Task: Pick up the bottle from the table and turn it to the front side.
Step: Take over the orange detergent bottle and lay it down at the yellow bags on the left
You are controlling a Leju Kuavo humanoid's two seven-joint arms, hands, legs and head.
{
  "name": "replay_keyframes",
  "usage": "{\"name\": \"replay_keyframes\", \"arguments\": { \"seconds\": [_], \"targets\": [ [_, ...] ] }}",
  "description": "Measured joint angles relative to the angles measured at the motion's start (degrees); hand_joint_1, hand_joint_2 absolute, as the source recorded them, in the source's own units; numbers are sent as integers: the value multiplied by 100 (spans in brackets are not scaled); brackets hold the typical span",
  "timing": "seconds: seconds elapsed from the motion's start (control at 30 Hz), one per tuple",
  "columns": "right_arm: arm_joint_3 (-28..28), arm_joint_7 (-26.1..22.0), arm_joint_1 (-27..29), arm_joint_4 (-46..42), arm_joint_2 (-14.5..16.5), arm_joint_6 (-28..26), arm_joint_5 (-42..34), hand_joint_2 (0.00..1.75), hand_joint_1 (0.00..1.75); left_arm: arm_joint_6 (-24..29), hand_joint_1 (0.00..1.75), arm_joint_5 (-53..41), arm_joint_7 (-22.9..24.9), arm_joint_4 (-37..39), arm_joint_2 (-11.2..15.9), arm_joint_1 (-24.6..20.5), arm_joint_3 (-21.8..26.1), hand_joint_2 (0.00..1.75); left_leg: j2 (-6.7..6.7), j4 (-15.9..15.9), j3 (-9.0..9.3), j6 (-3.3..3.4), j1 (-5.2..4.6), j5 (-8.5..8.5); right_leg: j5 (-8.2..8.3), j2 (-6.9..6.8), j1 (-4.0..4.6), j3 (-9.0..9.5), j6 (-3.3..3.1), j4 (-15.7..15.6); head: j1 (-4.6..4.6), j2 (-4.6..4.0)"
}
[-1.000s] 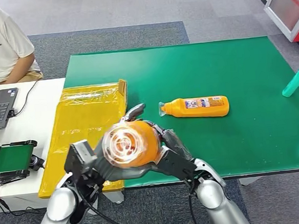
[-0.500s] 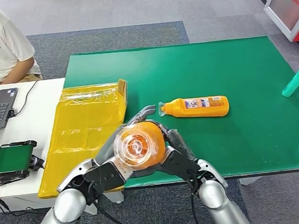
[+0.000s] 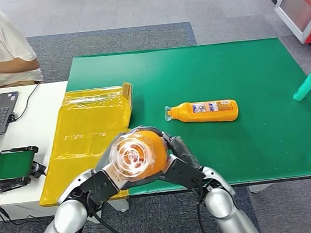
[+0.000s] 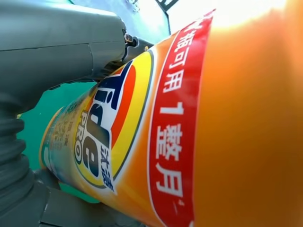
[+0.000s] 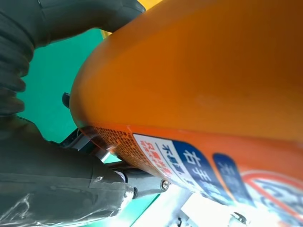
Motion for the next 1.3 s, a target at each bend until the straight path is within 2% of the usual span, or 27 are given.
{"name": "replay_keyframes", "arguments": {
  "seconds": [0.03,0.23,0.4,0.67,0.87,1.03,1.2,1.3],
  "targets": [
    [-2,29,0,1,4,-8,7,175,0,79,175,-77,-26,-17,-17,40,16,175,0,0,0,0,0,0,0,0,0,-1,0,0,-1,1],
    [-272,364,83,-12,34,-60,68,175,0,667,175,-1192,67,-300,-309,225,260,175,0,0,-4,1,-1,-1,0,0,-2,-1,1,0,1,1],
    [-630,471,341,-414,63,53,18,175,0,981,175,-2550,231,-456,-561,330,1087,175,0,0,-3,-1,-1,0,0,0,0,-2,0,0,-1,1],
    [-953,513,662,-1406,100,323,-29,175,0,1157,175,-4547,238,-516,-651,660,2293,175,1,0,-4,-1,0,0,-1,0,0,-5,1,1,-1,1],
    [-1020,525,871,-2161,113,466,-131,175,0,1328,175,-5350,230,-426,-649,798,3040,175,0,0,-4,0,0,-2,-2,0,-1,-6,1,1,-1,1],
    [-1048,474,953,-2515,113,528,-217,175,0,1468,175,-5935,297,-298,-616,822,3323,175,0,0,-4,-1,0,-2,-1,0,0,-5,0,1,-1,1],
    [-1079,320,1087,-3095,112,553,-297,175,0,1855,175,-6965,347,235,-412,755,3601,175,0,0,-2,-2,0,-1,-1,0,0,-7,0,1,-2,0],
    [-1100,203,1115,-3413,104,566,-324,175,0,1829,175,-7196,545,764,-183,648,3592,175,1,0,-2,-2,0,-1,-1,1,1,-10,-1,1,-1,0]
  ]
}}
